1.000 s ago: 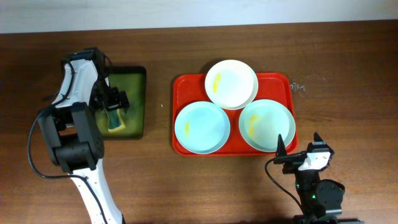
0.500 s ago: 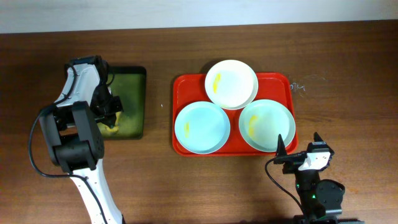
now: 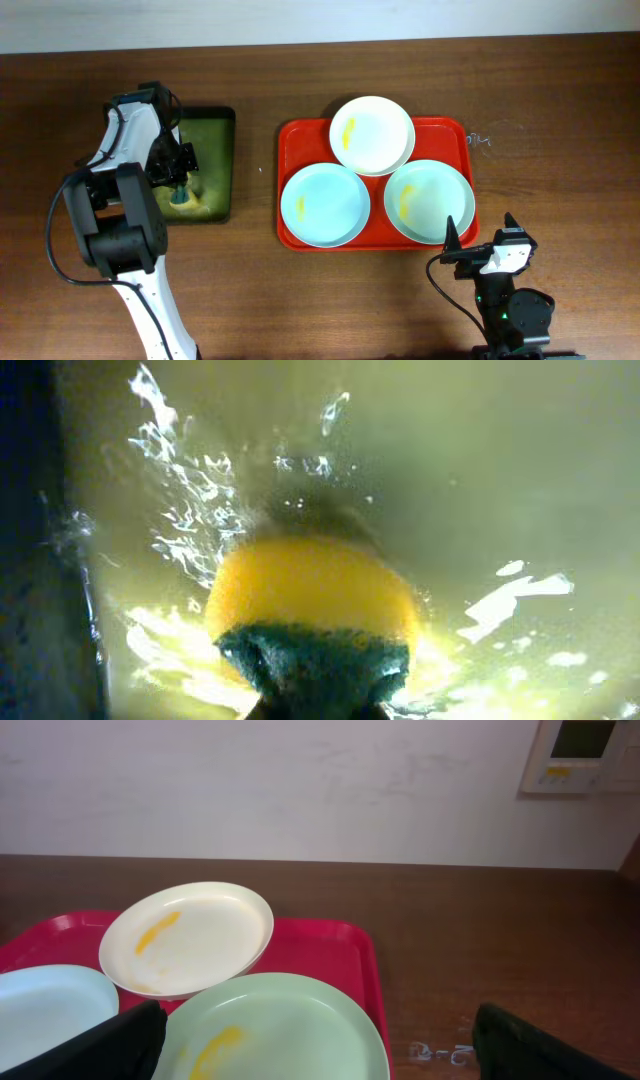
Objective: Clean dirty plates on tray and stack at the side
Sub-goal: 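Lift the sponge with the left gripper and lower it onto the light blue plate, then reach the right gripper to the light blue plate rim and grasp it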
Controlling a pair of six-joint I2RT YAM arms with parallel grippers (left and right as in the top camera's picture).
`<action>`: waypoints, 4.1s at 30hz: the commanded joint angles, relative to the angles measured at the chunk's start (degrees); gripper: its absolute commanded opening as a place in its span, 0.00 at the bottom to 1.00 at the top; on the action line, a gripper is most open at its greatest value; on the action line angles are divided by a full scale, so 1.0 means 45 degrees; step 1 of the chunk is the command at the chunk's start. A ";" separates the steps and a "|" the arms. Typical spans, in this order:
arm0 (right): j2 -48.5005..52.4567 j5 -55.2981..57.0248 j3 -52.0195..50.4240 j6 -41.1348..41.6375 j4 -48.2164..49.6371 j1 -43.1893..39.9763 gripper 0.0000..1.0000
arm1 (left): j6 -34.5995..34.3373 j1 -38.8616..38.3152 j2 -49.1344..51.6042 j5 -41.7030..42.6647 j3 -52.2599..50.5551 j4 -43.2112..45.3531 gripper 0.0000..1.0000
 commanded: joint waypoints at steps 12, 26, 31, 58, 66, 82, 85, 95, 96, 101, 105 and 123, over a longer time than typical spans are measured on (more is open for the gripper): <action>-0.0063 0.0063 -0.0107 -0.0073 -0.0044 -0.0044 0.98 | 0.0019 0.0068 0.0160 0.1802 1.0006 -0.6023 0.00; -0.0063 0.0063 -0.0107 -0.0073 -0.0044 -0.0044 0.98 | -0.0087 0.0204 -0.0636 0.1919 0.8223 -0.5853 0.00; -0.0063 0.0063 -0.0107 -0.0073 -0.0044 -0.0044 0.98 | -0.0505 -0.1044 -0.2822 0.4716 0.9102 -0.6300 0.00; -0.0063 0.0063 -0.0107 -0.0073 -0.0044 -0.0044 0.98 | -0.5688 -0.8835 -0.3852 0.2021 -0.1297 0.1676 0.42; -0.0063 0.0063 -0.0107 -0.0073 -0.0044 -0.0044 0.98 | -0.5688 -0.6737 -0.6785 -0.1996 0.0029 -0.2613 0.99; -0.0063 -0.8383 -0.0107 0.8247 0.5231 -0.0029 0.99 | -0.5693 -0.6611 -0.6756 -0.1409 -0.2594 -0.1039 0.99; -0.0058 -0.6776 0.0384 0.8927 1.0744 -0.0034 0.98 | -0.5693 -0.6615 -0.6756 -0.1443 -0.2594 -0.1039 0.99; 1.0545 -0.8349 1.5839 0.3415 -0.9632 -0.0034 0.99 | -0.5693 -0.6625 -0.6756 -0.1433 -0.2603 -0.1039 0.99; 1.2157 -0.9884 1.6995 0.3405 -1.0637 -0.0029 0.98 | -0.5693 -0.6625 -0.6756 -0.1433 -0.2603 -0.1039 0.99; 1.7646 -0.8427 1.7388 0.3400 -1.1293 0.1219 0.45 | -0.5693 -0.6625 -0.6756 -0.1428 -0.2642 -0.1035 0.99; 2.1556 -0.5717 1.7388 0.3507 -1.0151 0.2803 0.47 | -0.5693 -0.6625 -0.6756 -0.1428 -0.2895 -0.0884 0.99; 2.4757 -0.3366 1.6582 0.2069 -0.8233 0.4095 0.45 | -0.5688 -0.6625 -0.6756 -0.0427 -0.2997 -0.0510 0.99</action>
